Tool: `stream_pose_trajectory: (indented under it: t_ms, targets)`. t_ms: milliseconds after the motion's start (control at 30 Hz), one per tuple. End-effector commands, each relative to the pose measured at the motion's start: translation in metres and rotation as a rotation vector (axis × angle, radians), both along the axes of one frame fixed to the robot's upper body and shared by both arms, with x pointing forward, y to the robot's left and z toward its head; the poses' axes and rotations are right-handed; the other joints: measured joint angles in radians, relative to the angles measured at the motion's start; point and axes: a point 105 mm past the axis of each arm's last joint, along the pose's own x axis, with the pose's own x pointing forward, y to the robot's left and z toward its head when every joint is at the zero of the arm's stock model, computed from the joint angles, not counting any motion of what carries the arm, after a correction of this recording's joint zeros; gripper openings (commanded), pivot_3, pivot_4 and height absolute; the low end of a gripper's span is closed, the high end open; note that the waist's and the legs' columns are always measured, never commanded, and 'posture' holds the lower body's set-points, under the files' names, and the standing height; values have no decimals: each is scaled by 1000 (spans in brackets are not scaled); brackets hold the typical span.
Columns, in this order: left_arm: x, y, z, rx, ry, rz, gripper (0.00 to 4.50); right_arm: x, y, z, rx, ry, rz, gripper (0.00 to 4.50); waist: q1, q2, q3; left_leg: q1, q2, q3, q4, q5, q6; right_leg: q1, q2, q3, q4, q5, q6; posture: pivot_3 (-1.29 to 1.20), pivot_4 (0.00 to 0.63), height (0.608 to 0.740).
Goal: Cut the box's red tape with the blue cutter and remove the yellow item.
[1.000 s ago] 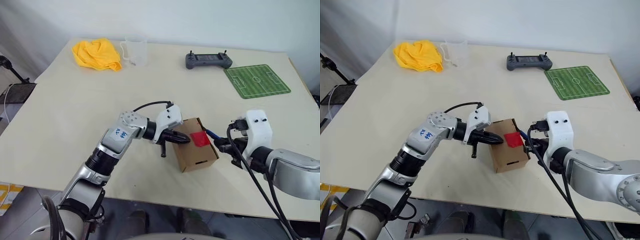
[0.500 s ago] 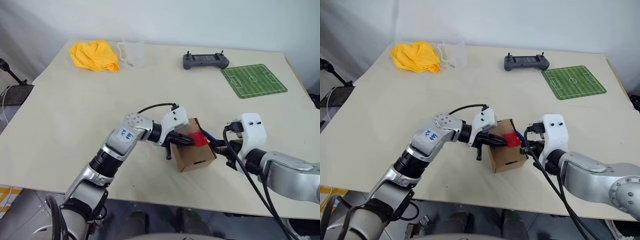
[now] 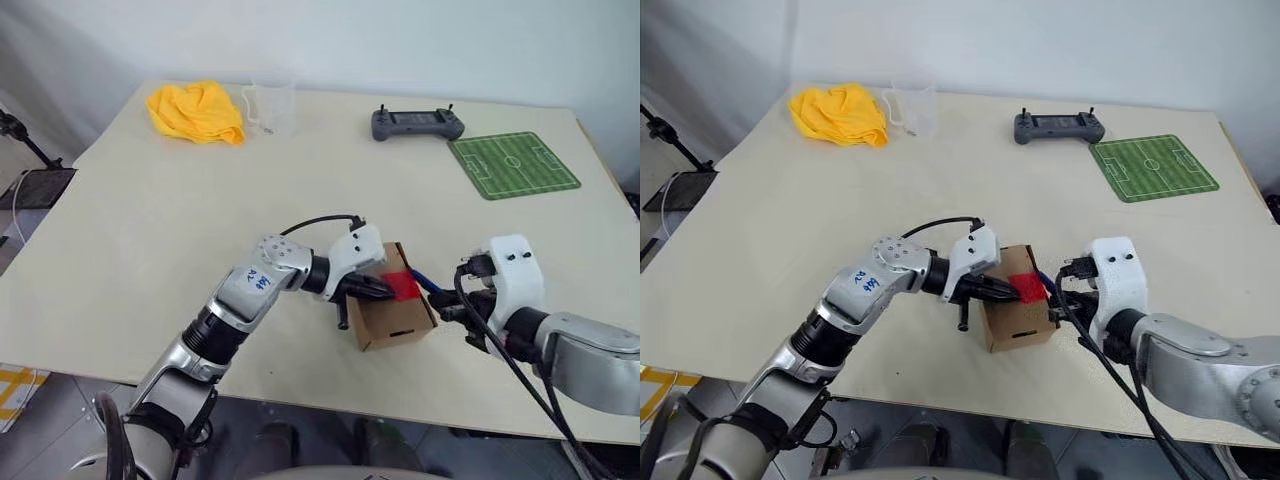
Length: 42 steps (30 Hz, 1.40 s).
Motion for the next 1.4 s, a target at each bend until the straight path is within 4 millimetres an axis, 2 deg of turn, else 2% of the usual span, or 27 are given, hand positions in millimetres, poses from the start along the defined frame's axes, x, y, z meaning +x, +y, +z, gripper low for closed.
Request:
stream_pose_trajectory:
  t_ms: [33, 167, 267, 533, 700, 867, 967, 1067, 1100, 1133, 1167, 1200, 1300, 1400]
  targets:
    - [-3, 2, -23, 60, 53, 26, 0, -16, 5, -11, -9, 114, 129, 102, 0, 0, 0, 1, 0, 0, 0, 0, 0, 1, 0, 0, -1, 0, 0, 0, 150, 740]
    - [-3, 0, -24, 57, 52, 30, 0, -24, 9, -14, 28, 149, 189, 102, 0, 0, 0, 6, 0, -1, -4, 0, 1, 7, -1, 0, -4, 0, -1, 0, 150, 740]
    - [-3, -2, -24, 54, 49, 32, 0, -31, 20, -18, 119, 134, 142, 102, 0, -1, -1, 10, 1, -1, -8, 0, 0, 11, -1, -1, -7, -1, -1, 0, 150, 740]
    - [-6, -4, -32, 75, 38, 20, 0, -32, 43, -17, 341, 121, -193, 102, -11, -2, -3, 13, 1, -2, -13, 5, -10, 10, 1, -1, -7, -1, -2, 0, 150, 740]
    - [-6, -5, -34, 82, 31, 18, 0, -27, 59, -17, 386, 185, -333, 102, -25, -6, -6, 15, 1, -1, -14, 7, -12, 11, 1, 0, -4, -2, -3, 0, 150, 740]
    - [-6, -4, -36, 87, 29, 19, 0, -27, 64, -15, 360, 210, -389, 102, -27, -7, -8, 20, 2, -1, -17, 6, -12, 13, 1, 0, -3, -3, -6, 0, 150, 740]
    - [-7, -4, -36, 88, 33, 20, 0, -27, 58, -17, 305, 174, -342, 102, -27, -6, -9, 21, 2, -2, -18, 4, -7, 13, 1, -1, -3, -4, -7, 0, 150, 740]
    - [-7, -3, -37, 91, 36, 21, 0, -31, 42, -22, 187, 122, -178, 102, -23, -3, -10, 20, 1, -2, -18, 2, -5, 14, 1, -1, -4, -4, -7, 0, 150, 740]
    - [-7, -2, -38, 93, 37, 22, 0, -20, 24, -24, -5, 135, 116, 102, -23, -1, -9, 21, 2, -2, -18, 2, -3, 15, 1, -2, -5, -4, -8, 0, 150, 740]
    - [-7, -2, -38, 94, 38, 23, 0, -24, -1, -19, -103, 262, 272, 102, -25, 9, -6, 21, 2, -2, -18, 1, -2, 17, 1, -3, -6, -5, -8, 0, 150, 740]
    - [-7, -1, -38, 95, 38, 25, 0, -36, -23, -5, -129, 411, 340, 102, -26, 10, -6, 22, 1, 2, -16, -1, 2, 19, 0, -2, -8, -6, -10, 0, 150, 740]
    - [-6, 0, -38, 96, 38, 28, 0, -47, -37, 10, -120, 523, 356, 102, -24, 12, -5, 25, 1, 3, -19, -1, 4, 21, 0, -1, -11, -11, -20, 0, 150, 740]
    - [-5, 3, -38, 102, 39, 37, 0, -65, -44, 35, -108, 718, 359, 102, -19, 11, -8, 29, 6, -1, -25, -4, 4, 26, -1, -5, -18, -14, -26, 0, 150, 740]
    - [-5, 3, -38, 104, 40, 37, 0, -66, -38, 45, -78, 813, 386, 102, -23, 13, -10, 29, 8, -1, -32, -5, 0, 25, -1, -6, -22, -15, -27, 0, 150, 740]
